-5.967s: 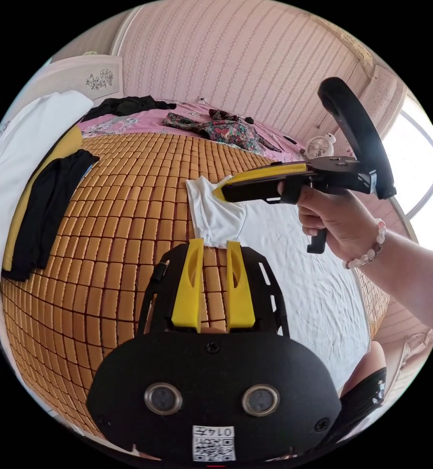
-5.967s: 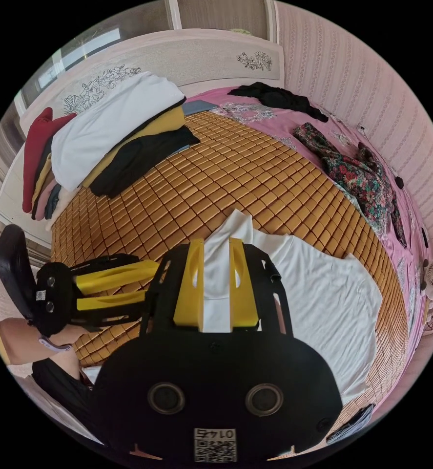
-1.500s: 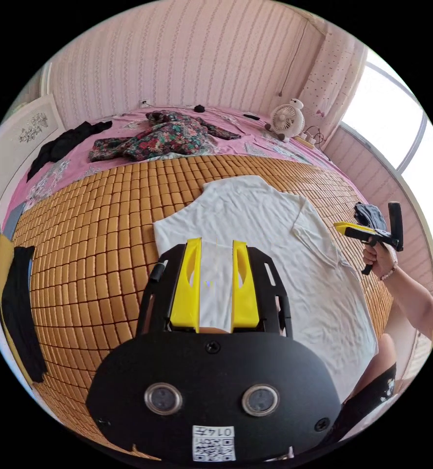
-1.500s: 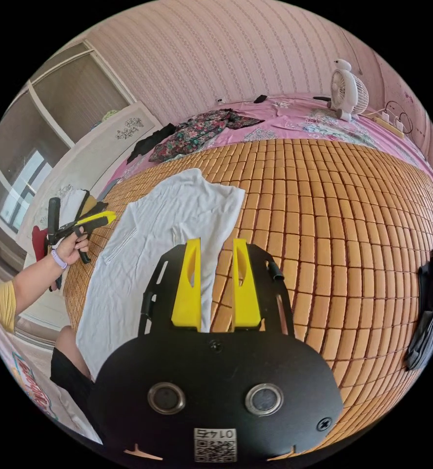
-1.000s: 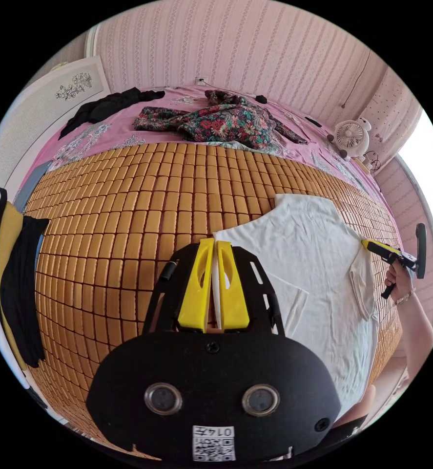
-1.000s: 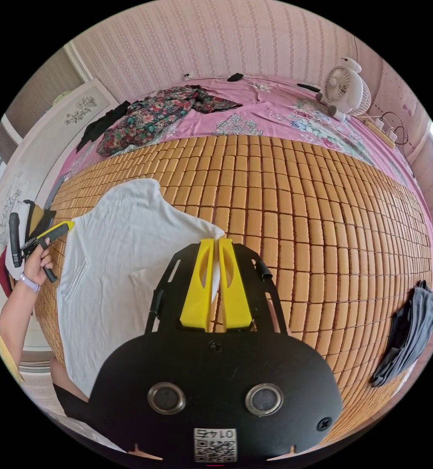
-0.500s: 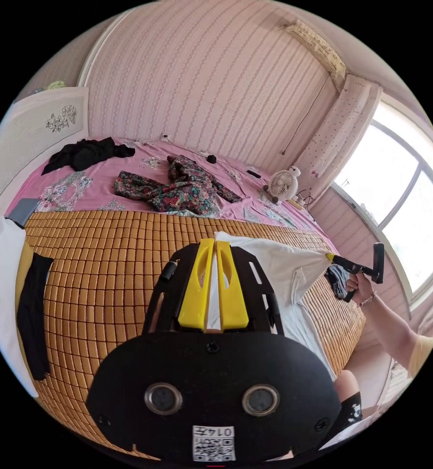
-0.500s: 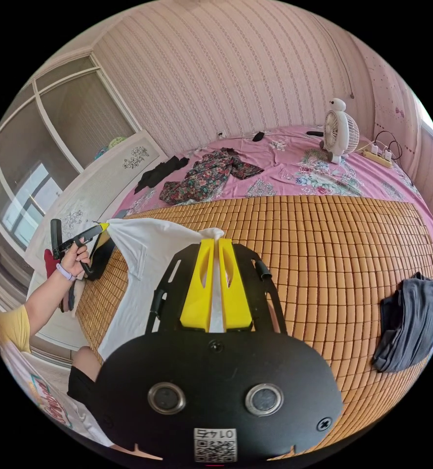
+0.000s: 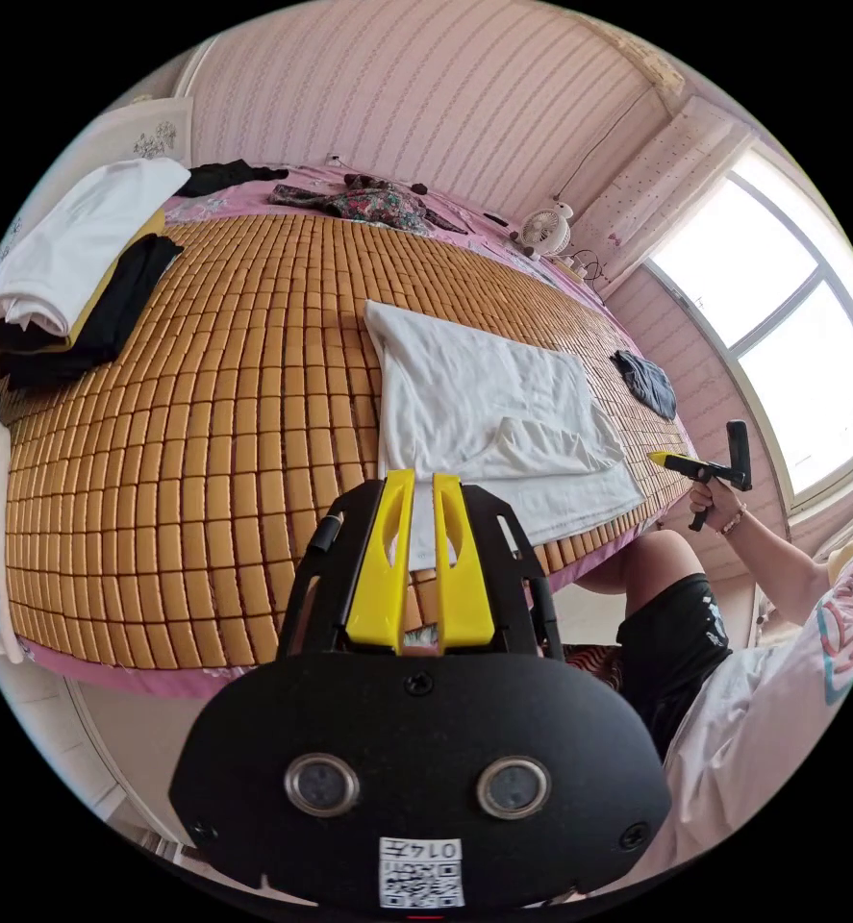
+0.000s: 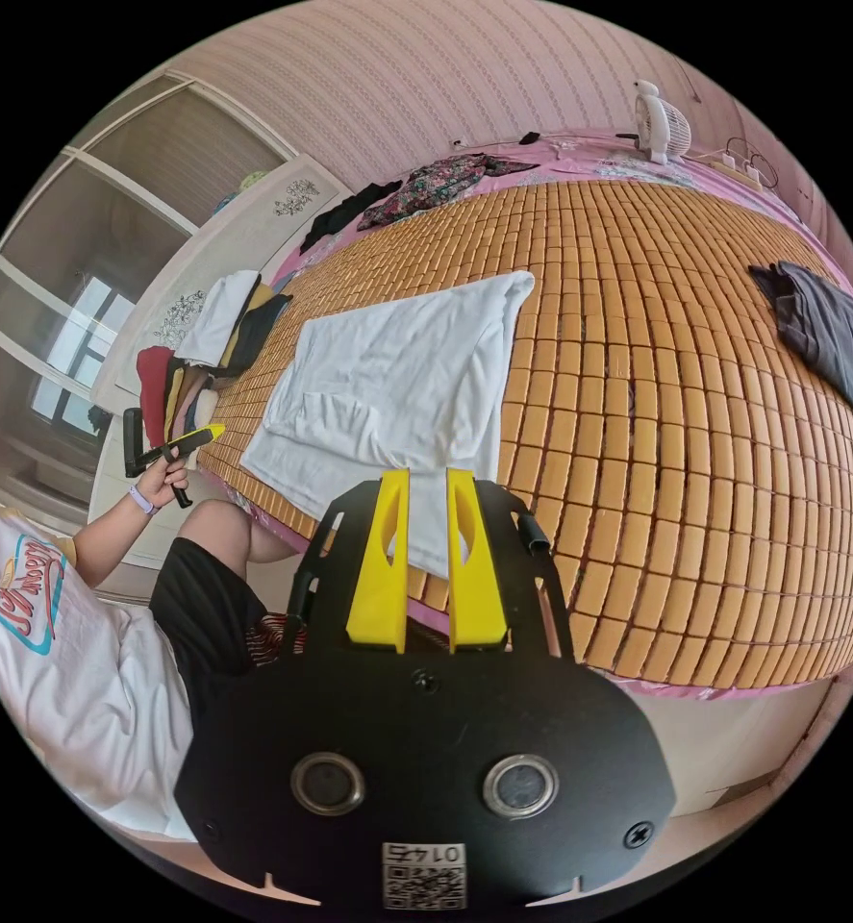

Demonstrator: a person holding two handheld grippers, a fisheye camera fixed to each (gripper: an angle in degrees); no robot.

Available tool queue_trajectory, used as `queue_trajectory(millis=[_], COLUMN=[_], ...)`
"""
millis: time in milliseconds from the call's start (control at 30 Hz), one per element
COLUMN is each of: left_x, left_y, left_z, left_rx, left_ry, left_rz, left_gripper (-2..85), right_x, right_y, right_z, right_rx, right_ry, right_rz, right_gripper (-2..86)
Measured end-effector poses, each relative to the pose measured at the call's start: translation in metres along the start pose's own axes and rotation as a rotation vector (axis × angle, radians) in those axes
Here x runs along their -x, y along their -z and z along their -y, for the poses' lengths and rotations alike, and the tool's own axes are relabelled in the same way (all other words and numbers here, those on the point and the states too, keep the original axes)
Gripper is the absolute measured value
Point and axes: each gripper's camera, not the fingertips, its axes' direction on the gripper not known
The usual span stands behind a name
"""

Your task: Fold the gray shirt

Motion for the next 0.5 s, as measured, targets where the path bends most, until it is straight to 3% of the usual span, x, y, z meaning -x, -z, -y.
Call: queue_trajectory(millis=[200,333,500], left_x=[-0.04,-0.079,-0.112], left_y=[-0.006,-0.031,-0.076], left_z=[-0.013,0.025,0.072], left_rx=[0.041,0.017,0.042], left_ry=[-0.019,-0.065,-0.095], left_rz=[-0.028,-0.114,-0.06], left_gripper=[4.4,5.9,6.0], right_x=[0.037,0.061,0.079], right_y=[-0.045,-0.093,-0.17], right_z=[0.017,0.05,0.085], right_rx=[0.027,0.041,0.115], right_ry=[0.08,0.139,0.132], right_rz=[0.002,0.014,-0.08], right_gripper=[6.7,7.5,7.5])
